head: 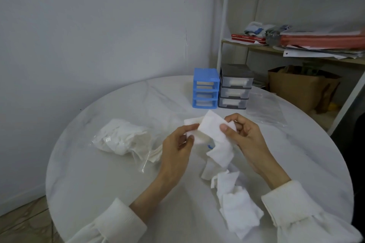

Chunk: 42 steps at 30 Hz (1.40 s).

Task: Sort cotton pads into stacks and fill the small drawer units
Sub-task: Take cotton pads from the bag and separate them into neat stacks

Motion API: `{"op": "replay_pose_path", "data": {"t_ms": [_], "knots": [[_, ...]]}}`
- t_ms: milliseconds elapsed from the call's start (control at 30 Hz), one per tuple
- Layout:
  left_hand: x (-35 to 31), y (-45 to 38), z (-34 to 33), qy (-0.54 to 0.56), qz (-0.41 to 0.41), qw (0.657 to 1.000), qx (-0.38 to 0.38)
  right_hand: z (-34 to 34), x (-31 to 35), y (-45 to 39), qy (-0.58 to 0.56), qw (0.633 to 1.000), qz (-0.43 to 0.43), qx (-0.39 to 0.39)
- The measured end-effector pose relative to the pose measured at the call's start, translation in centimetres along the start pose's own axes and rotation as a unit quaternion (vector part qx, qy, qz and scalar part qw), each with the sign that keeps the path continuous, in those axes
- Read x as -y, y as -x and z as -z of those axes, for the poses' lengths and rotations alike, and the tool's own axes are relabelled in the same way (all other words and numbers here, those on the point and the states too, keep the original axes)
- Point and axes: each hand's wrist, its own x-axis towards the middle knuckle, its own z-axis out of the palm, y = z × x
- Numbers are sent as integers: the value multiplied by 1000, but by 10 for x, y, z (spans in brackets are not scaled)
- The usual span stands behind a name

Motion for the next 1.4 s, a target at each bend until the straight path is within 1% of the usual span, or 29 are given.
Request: {"op": "replay_pose_path", "data": {"t_ms": [133,200,333,467,633,767,833,900,967,1033,1100,1167,1233,1300,1400], "knots": [[-4,0,-3,46,32,997,44,0,-3,-3,31,998,-12,-56],[-3,0,-3,61,50,995,53,0,-5,-4,39,997,-18,-68],[-3,1,-3,99,81,990,65,-2,-5,-2,37,998,-14,-53],[-8,0,-4,137,118,982,48,-4,-2,-1,48,998,-1,-35],[-11,1,-5,140,118,982,44,-5,-4,-2,90,995,-5,-35],[-1,0,-5,130,140,981,17,-6,-6,-2,117,993,12,-13],[5,0,-3,99,128,987,-3,-5,-6,-2,114,993,15,-5],[7,-1,-1,66,81,995,2,-3,-5,-2,124,992,11,6],[3,-2,2,44,20,998,32,-2,-3,-1,137,990,4,31],[-4,0,3,28,-14,997,71,-2,-2,0,143,988,6,60],[-6,1,3,10,-14,995,99,-3,0,2,139,987,9,84],[-5,3,3,29,15,993,116,-3,1,2,141,985,10,95],[-6,1,3,62,50,990,117,-3,1,2,139,986,10,93],[-8,-2,4,81,54,989,108,-2,2,2,132,987,16,85],[-11,-5,6,115,61,984,119,-4,3,2,110,991,31,68]]}}
